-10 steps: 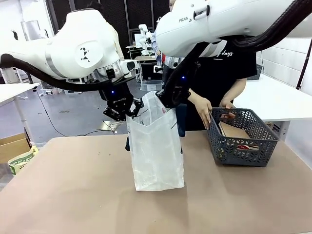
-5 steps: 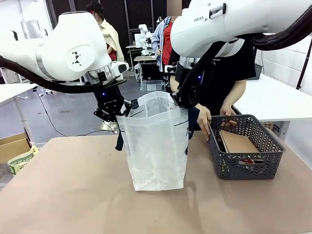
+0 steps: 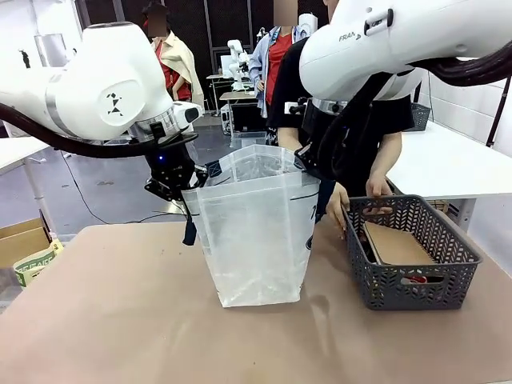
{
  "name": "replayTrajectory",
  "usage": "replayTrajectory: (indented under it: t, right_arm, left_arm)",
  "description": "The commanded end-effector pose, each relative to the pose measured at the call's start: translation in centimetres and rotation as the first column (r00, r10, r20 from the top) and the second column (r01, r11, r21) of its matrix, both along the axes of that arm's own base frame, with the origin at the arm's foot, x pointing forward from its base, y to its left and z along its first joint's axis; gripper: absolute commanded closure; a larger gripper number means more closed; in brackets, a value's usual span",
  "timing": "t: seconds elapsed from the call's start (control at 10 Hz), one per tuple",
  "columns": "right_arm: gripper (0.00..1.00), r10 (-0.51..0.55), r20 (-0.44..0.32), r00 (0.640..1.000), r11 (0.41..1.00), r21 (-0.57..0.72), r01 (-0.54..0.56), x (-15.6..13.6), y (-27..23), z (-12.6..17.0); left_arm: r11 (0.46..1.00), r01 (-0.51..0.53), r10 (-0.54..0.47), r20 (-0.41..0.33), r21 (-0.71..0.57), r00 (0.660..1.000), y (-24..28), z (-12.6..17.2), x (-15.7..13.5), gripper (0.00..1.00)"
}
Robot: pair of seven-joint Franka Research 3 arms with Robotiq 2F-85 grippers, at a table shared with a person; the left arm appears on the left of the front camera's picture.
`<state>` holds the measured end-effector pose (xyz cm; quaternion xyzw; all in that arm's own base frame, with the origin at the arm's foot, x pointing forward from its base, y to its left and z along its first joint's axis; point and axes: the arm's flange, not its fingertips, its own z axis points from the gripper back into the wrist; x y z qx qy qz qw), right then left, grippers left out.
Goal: Transfer purchased items from the store into the shopping bag.
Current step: Open the Reusable shopping bag in the center of the table.
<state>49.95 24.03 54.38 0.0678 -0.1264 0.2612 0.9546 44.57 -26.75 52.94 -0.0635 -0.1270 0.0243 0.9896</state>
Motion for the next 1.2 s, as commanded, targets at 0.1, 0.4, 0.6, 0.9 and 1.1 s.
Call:
replayTrajectory:
  t: [0.1,0.4,0.6,0.9,1.1]
  right_arm:
    - [1.00,0.022,0.031,0.999,0.999,0.028,-0.023,-1.4,-1.8,-0.5]
    - [1.00,0.034,0.011,0.999,0.999,-0.002,-0.034,-1.6,-2.5,-0.7]
    - [1.00,0.047,-0.005,0.999,0.999,-0.015,-0.047,-1.6,-2.5,-1.0]
    - [1.00,0.024,-0.001,1.000,1.000,0.000,-0.024,-1.5,-0.6,-0.6]
    - [1.00,0.024,-0.001,1.000,1.000,0.000,-0.024,-1.5,-0.6,-0.6]
  left_arm:
    - [0.999,0.007,-0.009,0.068,0.034,0.998,1.9,0.1,-0.3,1.00]
    - [0.998,0.021,-0.025,0.067,0.052,0.997,2.3,-0.1,-0.4,1.00]
    - [0.998,0.029,-0.032,0.051,0.064,0.998,2.5,-0.5,-0.4,1.00]
    - [0.999,0.029,-0.030,0.036,0.020,0.999,0.7,-0.2,-0.4,1.00]
    - [0.999,0.029,-0.030,0.036,0.020,0.999,0.7,-0.2,-0.4,1.00]
